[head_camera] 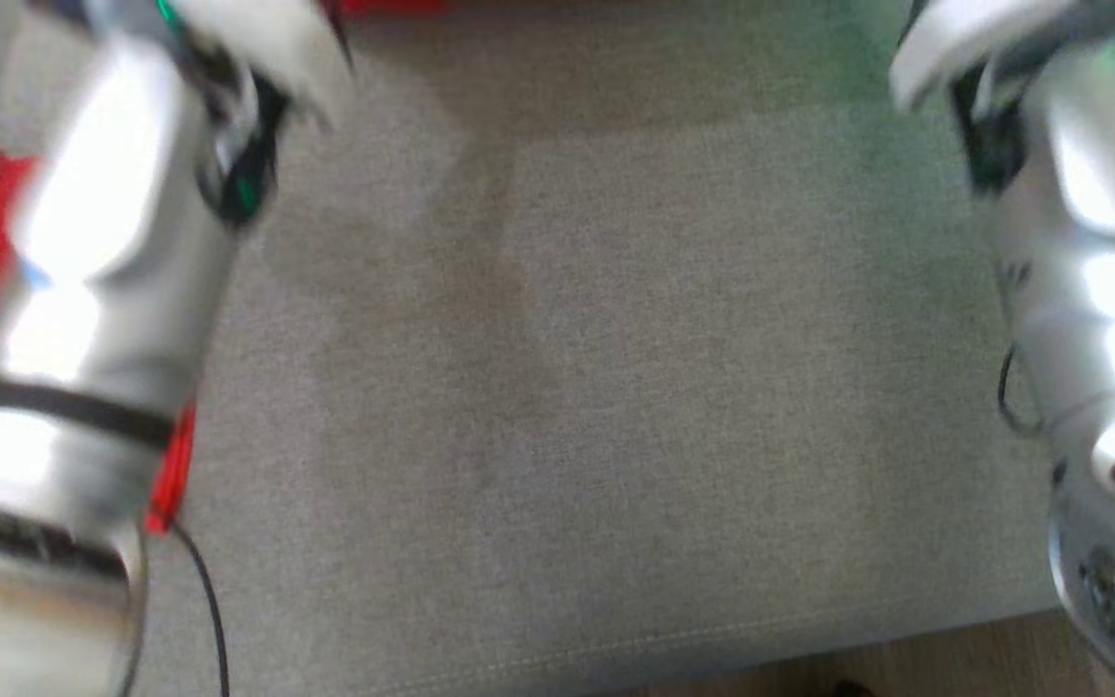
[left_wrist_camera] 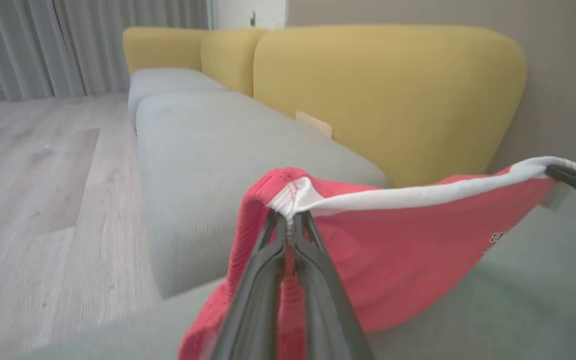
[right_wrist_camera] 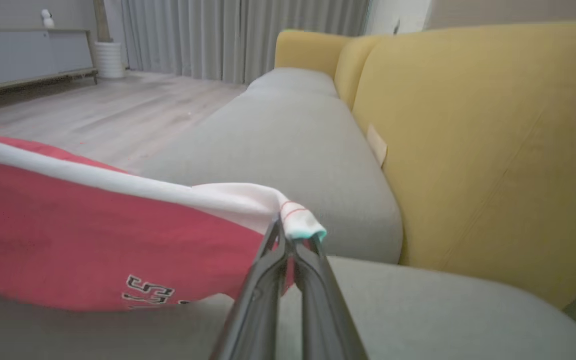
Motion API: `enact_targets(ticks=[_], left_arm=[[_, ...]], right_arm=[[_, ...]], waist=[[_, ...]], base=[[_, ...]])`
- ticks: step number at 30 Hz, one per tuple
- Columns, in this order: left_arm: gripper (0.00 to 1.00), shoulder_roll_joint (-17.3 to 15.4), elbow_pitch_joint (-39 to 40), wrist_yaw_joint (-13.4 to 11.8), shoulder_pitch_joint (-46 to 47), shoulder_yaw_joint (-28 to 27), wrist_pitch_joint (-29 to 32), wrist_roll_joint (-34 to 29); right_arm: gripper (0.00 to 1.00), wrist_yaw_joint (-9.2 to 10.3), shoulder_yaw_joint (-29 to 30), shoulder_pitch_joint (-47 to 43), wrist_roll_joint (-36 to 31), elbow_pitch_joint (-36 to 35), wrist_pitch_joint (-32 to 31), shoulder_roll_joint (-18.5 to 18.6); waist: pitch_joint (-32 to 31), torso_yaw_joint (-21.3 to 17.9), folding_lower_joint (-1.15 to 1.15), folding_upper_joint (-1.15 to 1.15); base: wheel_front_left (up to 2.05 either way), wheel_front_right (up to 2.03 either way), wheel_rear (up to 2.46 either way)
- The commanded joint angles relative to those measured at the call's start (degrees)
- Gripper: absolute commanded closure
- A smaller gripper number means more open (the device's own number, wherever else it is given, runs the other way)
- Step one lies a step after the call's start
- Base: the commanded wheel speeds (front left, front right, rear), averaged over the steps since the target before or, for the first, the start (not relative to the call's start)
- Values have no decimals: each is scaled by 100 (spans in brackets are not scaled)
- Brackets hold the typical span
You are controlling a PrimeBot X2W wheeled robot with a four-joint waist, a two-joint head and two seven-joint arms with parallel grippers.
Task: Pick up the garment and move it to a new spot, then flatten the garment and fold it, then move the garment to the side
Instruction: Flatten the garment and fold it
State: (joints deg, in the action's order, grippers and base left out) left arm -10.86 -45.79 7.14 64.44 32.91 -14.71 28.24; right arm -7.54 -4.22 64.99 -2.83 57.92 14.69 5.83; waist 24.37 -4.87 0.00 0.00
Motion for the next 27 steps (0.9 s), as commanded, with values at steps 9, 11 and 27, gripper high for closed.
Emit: enact_targets(ticks=[9,11,27], left_arm=[[100,-569,733,33,-1681,645,-29,-53],[100,-701,909,34,-2096,973,-29,18],[100,-879,1469,35,-3415,1662,-29,103]], right_arm=[[100,5,-1468,-839,1139,517,-375,358],[100,5,-2035,-1208,1644,392,-684,596],[100,5,-3977,-3153,4022,-1985,-2262,2588]], waist=[[-756,125,0,0],[-954,158,0,0],[-1878,215,0,0]], base=[[0,0,0],[0,0,0],[0,0,0]])
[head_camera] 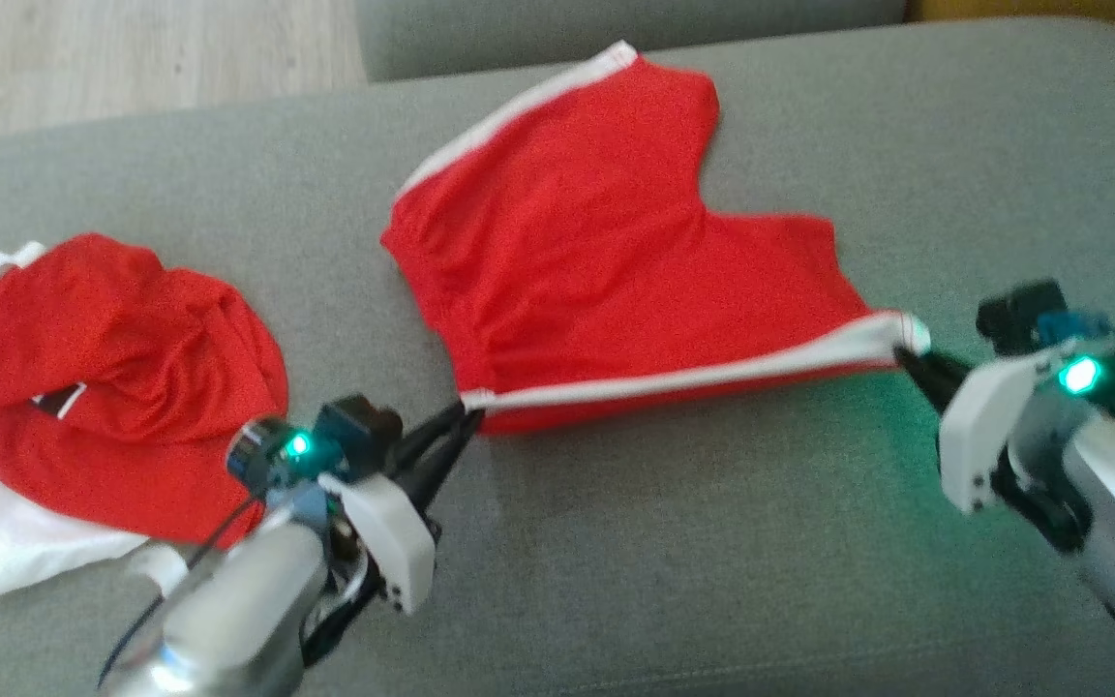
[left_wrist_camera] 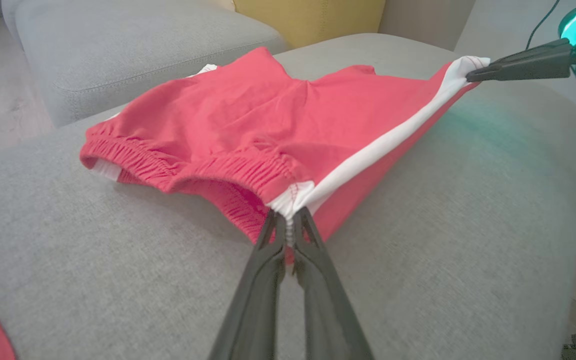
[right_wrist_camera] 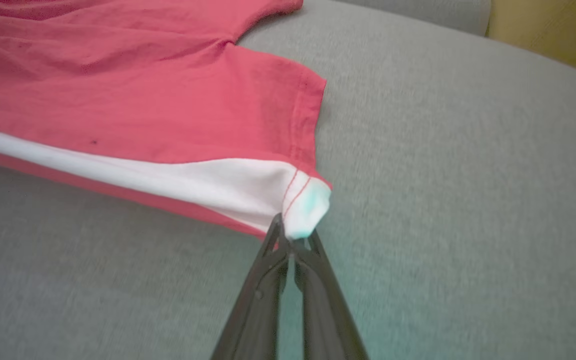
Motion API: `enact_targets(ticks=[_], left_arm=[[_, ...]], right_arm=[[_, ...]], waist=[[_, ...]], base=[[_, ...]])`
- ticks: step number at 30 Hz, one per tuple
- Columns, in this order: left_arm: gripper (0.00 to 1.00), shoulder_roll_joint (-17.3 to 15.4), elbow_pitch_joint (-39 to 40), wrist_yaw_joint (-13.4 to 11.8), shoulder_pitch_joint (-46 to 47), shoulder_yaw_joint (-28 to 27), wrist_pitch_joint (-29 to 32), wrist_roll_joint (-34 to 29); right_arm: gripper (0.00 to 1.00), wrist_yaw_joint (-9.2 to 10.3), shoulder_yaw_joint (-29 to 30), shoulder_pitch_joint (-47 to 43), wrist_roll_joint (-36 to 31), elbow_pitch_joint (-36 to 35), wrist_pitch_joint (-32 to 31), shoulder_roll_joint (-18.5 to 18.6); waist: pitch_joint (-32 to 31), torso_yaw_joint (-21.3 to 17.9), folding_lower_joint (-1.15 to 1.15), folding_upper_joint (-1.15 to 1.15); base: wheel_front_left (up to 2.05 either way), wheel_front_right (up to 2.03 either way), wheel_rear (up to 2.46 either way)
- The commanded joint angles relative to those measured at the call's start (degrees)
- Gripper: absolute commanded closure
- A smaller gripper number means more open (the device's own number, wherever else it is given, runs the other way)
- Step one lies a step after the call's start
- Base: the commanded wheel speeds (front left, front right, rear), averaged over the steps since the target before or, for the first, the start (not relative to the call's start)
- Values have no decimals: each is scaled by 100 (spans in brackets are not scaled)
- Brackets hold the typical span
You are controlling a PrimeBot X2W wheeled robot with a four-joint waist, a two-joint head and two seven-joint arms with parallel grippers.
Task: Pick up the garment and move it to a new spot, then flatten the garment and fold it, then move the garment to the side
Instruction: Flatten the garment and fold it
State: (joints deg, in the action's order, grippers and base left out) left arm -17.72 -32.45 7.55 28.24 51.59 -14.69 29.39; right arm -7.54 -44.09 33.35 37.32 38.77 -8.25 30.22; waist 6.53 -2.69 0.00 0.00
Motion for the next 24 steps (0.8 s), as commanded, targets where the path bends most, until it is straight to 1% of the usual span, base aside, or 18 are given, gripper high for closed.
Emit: enact_targets(ticks=[1,9,17,21,24], left_arm=[[100,-195,155,-7,124,-180,-30,-16],[100,-263,426,-24,-575,58,-20,4],[100,-548,1300,-236,-1136,170,239,105],[100,-661,1700,-360,-1134,103,371,148],[100,-679,1814,-408,-1058,55,410,153]], right_arm=[[100,5,-34,-102,98,-196,-64,255],[100,5,-157,-870,720,-1222,-864,1060],[100,5,78,-1498,1218,-2369,-1699,1816],[100,5,392,-1605,1209,-2766,-1915,2022],[100,5,536,-1551,1081,-2907,-1979,2042]], waist=[[-162,-7,0,0],[-632,-99,0,0],[-743,-147,0,0],[-673,-117,0,0],[-610,-94,0,0]], base=[[0,0,0],[0,0,0],[0,0,0],[0,0,0],[0,0,0]])
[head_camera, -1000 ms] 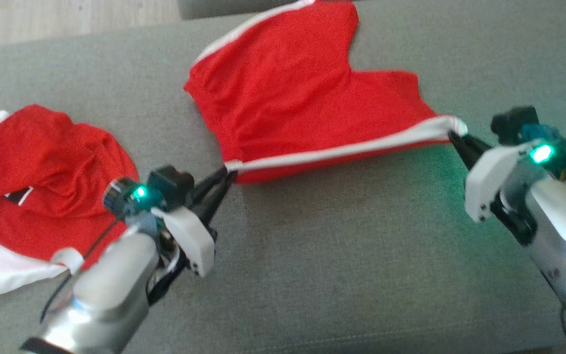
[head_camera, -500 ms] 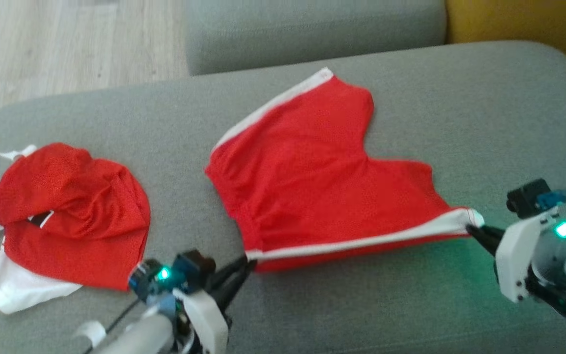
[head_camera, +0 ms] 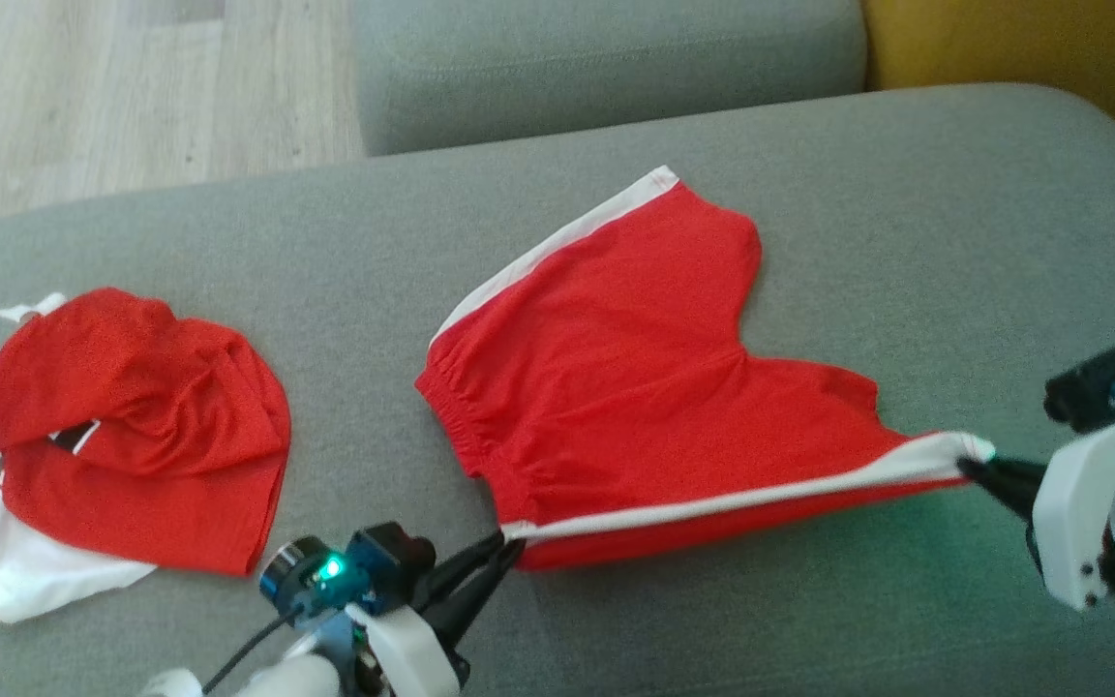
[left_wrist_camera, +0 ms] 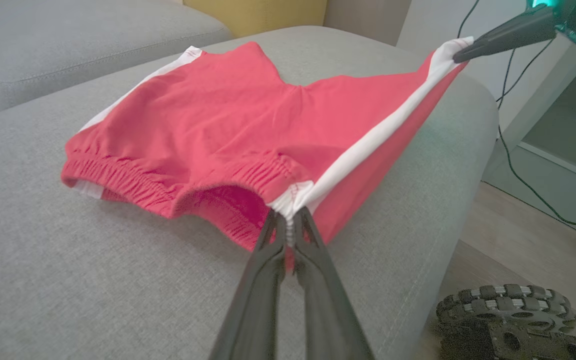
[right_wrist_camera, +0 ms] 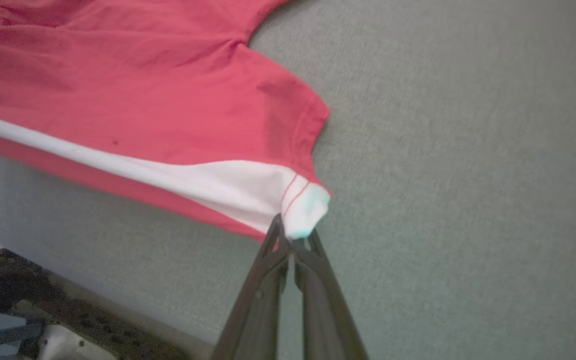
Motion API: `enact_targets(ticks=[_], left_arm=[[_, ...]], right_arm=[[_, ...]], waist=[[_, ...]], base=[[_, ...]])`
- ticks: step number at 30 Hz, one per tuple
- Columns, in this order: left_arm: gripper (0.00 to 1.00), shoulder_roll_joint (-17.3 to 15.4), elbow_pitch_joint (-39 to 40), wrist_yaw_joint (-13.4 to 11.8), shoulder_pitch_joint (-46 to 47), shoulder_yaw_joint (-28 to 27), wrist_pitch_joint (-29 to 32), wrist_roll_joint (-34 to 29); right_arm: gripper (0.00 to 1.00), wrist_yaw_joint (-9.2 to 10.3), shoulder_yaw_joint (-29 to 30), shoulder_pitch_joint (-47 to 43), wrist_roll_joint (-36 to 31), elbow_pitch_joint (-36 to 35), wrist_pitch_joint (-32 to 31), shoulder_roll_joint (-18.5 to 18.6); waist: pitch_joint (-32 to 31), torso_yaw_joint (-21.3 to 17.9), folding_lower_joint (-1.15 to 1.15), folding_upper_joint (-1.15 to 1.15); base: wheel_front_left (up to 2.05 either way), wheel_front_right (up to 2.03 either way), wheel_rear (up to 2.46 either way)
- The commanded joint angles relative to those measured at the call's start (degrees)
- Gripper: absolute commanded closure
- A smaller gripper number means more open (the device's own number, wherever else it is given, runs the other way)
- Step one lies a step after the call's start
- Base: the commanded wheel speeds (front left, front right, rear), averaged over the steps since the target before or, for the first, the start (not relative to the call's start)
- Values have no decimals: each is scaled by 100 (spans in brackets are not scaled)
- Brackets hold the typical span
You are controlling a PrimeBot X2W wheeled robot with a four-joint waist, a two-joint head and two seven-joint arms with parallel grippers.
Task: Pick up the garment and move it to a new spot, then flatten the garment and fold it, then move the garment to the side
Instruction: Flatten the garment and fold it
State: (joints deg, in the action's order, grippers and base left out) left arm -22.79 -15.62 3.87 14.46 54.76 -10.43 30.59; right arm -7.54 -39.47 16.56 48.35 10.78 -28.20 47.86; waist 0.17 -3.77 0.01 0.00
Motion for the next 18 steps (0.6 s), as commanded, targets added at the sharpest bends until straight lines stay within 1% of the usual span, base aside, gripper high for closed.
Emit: enact_targets(ticks=[1,6,9,14,18], left_arm=[[100,-170,171,-60,372,-291,-4,37],[100,-127,246,-107,747,-447,19,38],[100,-68,177,-104,1072,-570,2,48],[100,69,-18,-91,1452,-679,-40,61],[100,210,-235,-8,1752,-717,-59,112]], right_arm=[[100,5,148,174,-81,-167,-18,264],[100,5,483,590,-406,-339,-196,76],[100,5,587,1038,-672,-347,-329,-72],[100,5,567,1670,-903,-166,-390,-238],[100,5,398,2225,-1034,111,-356,-348]], waist=[[71,27,-1,0],[372,127,-1,0],[629,259,-1,0],[929,463,-1,0],[1164,620,-1,0]], base=[[0,0,0],[0,0,0],[0,0,0],[0,0,0],[0,0,0]])
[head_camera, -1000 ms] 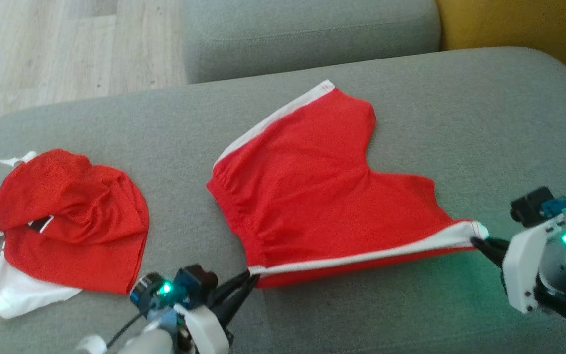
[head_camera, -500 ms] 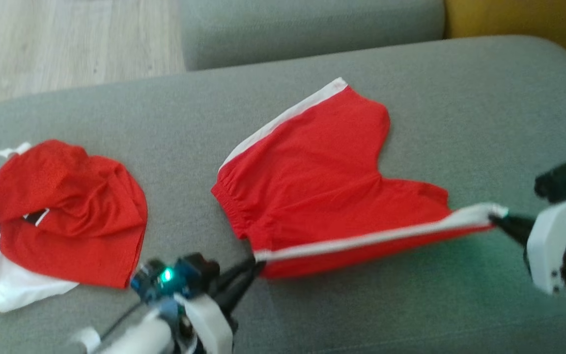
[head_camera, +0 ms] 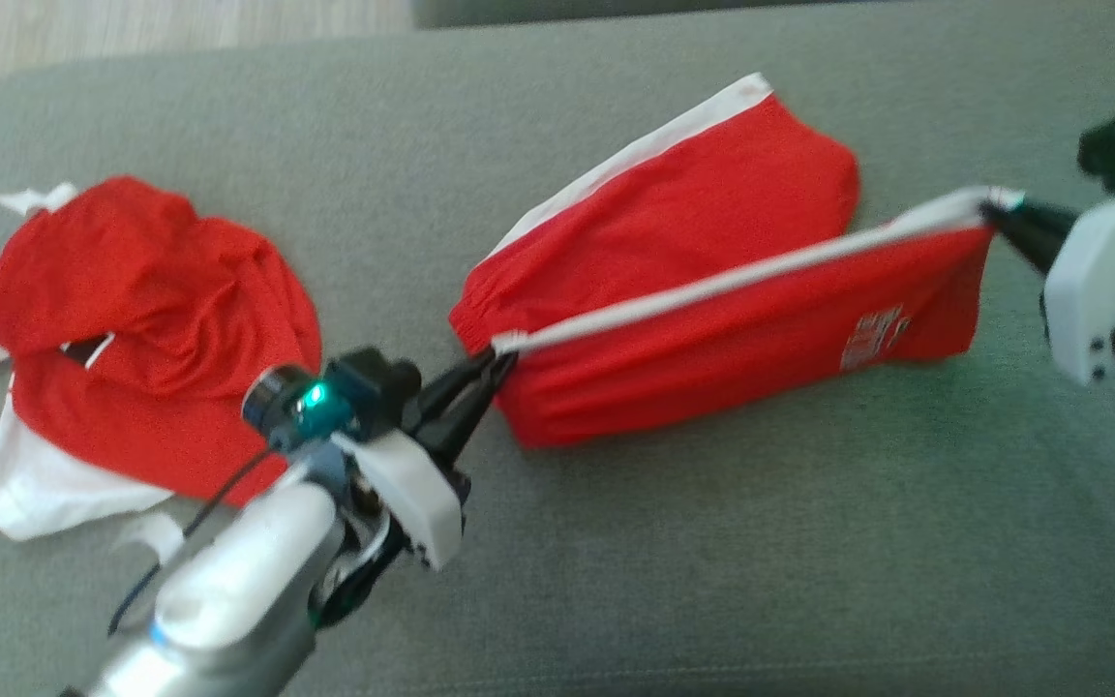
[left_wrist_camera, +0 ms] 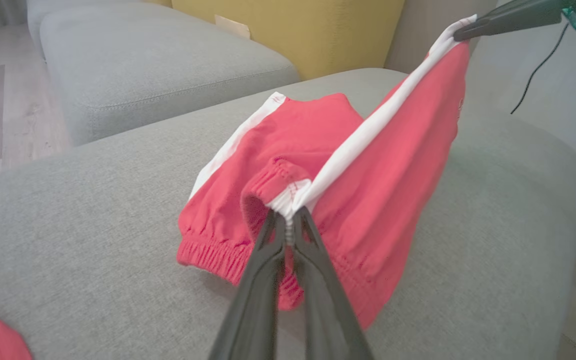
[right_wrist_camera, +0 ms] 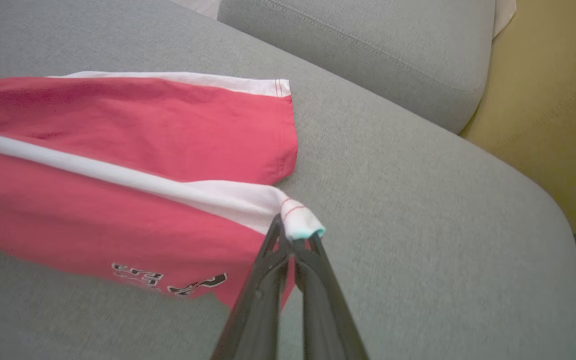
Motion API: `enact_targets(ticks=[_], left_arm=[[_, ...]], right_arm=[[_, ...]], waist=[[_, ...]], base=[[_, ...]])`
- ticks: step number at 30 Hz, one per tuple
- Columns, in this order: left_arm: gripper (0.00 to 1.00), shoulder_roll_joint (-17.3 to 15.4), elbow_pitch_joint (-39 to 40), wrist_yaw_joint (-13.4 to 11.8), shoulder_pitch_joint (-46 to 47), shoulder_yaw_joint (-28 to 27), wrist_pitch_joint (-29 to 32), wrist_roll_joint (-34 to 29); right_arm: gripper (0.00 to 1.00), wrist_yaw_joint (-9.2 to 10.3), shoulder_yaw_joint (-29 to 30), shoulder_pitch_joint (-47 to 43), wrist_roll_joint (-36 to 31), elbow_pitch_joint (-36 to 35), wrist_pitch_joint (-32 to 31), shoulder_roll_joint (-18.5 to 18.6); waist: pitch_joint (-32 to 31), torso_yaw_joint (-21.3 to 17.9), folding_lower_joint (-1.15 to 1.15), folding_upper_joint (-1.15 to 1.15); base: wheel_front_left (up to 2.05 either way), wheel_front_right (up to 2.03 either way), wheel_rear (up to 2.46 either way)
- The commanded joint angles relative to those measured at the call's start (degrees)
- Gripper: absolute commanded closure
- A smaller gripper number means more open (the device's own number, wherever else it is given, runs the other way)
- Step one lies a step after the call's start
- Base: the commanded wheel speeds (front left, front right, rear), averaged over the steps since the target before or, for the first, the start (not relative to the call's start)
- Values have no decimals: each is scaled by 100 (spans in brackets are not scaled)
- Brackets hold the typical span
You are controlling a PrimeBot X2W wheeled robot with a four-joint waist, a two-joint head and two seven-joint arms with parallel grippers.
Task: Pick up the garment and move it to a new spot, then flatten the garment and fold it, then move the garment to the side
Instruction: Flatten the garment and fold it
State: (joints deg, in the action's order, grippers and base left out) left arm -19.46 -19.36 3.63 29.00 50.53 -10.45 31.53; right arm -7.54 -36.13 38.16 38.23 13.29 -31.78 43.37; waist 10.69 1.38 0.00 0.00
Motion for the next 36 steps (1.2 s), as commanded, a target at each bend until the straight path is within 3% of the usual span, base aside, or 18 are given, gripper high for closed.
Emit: enact_targets(ticks=[1,19,36], left_arm=[[100,-97,68,39,386,-298,-64,16],[100,702,-1339,261,1942,-249,-276,-83],[100,1178,-2291,337,2582,-221,-438,-137]], right_arm=[[100,5,-1,214,-51,-59,20,75],[100,5,-1562,2687,-483,1622,727,-270],[100,5,-2761,3803,-284,2885,1614,-591]], waist=[[176,142,0,0],[1283,719,0,0],[1728,841,0,0]], base=[[0,0,0],[0,0,0],[0,0,0]])
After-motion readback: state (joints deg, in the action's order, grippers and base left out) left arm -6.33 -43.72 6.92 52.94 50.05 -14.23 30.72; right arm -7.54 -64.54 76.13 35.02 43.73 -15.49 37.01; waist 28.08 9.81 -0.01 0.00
